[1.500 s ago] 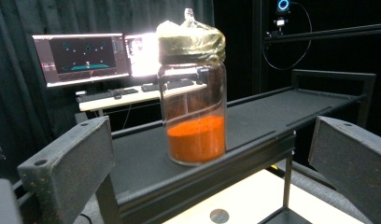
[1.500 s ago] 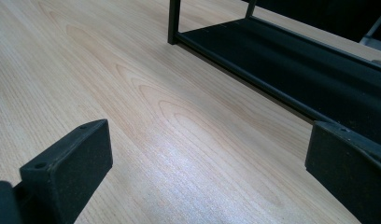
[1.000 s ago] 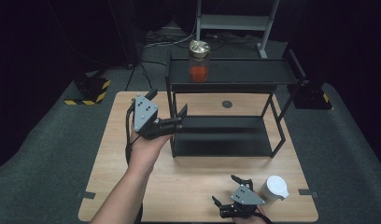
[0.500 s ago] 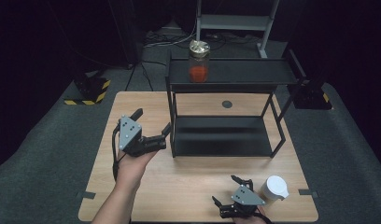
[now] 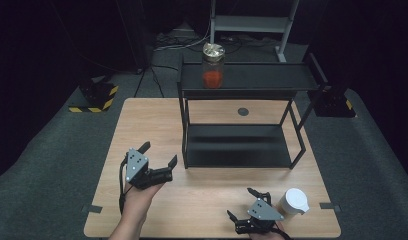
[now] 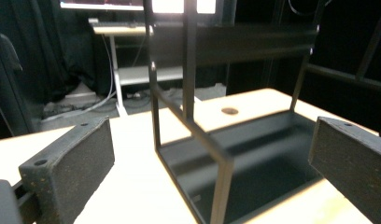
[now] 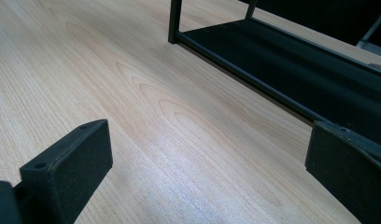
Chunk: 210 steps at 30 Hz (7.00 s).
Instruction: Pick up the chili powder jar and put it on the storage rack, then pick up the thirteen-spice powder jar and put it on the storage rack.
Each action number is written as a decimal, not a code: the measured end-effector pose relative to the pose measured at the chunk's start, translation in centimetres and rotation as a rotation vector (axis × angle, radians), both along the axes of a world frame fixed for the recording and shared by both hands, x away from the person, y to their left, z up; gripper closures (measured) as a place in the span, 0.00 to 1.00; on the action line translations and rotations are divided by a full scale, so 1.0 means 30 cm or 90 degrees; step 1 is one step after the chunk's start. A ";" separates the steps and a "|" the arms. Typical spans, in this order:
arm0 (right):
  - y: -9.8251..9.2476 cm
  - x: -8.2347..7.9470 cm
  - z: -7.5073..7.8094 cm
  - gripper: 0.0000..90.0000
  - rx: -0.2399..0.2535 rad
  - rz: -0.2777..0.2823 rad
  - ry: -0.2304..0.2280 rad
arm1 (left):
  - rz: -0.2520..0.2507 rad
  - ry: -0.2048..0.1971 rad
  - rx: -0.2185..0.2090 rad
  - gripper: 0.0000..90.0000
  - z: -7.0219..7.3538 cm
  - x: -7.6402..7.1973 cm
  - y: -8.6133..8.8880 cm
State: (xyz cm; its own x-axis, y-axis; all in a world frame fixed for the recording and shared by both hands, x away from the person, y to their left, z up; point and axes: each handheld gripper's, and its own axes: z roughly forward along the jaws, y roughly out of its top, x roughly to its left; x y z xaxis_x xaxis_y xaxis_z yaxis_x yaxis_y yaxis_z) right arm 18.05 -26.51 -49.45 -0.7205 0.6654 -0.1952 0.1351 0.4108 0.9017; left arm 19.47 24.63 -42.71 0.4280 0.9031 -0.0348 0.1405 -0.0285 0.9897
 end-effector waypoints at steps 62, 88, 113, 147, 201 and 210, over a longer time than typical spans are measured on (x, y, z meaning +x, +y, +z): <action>0.005 -0.012 0.008 0.00 0.005 0.009 -0.013 | 0.012 0.110 0.186 0.00 -0.235 -0.129 -0.082; -0.097 -0.109 0.172 0.00 0.118 -0.009 -0.063 | 0.011 0.105 0.200 0.01 -0.236 -0.134 -0.092; -0.296 -0.201 0.198 0.00 0.123 -0.115 -0.080 | 0.000 0.104 0.207 0.00 -0.234 -0.132 -0.090; -0.340 -0.212 0.115 0.00 0.125 -0.175 -0.051 | -0.004 0.100 0.212 0.01 -0.235 -0.133 -0.089; -0.375 -0.178 0.019 0.33 0.133 -0.176 -0.003 | -0.017 0.096 0.214 0.01 -0.236 -0.132 -0.082; -0.353 -0.180 0.041 0.33 0.126 -0.168 -0.011 | -0.022 0.092 0.224 0.01 -0.236 -0.133 -0.086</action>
State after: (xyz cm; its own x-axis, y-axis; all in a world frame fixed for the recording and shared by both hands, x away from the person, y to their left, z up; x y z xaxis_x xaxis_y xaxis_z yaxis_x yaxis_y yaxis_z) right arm 12.64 -37.11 -48.22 -0.5158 0.8550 -0.0538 0.1974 0.1797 0.9637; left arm 15.47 22.06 -49.79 0.4716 0.8559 0.2121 0.2716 -0.3698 0.8885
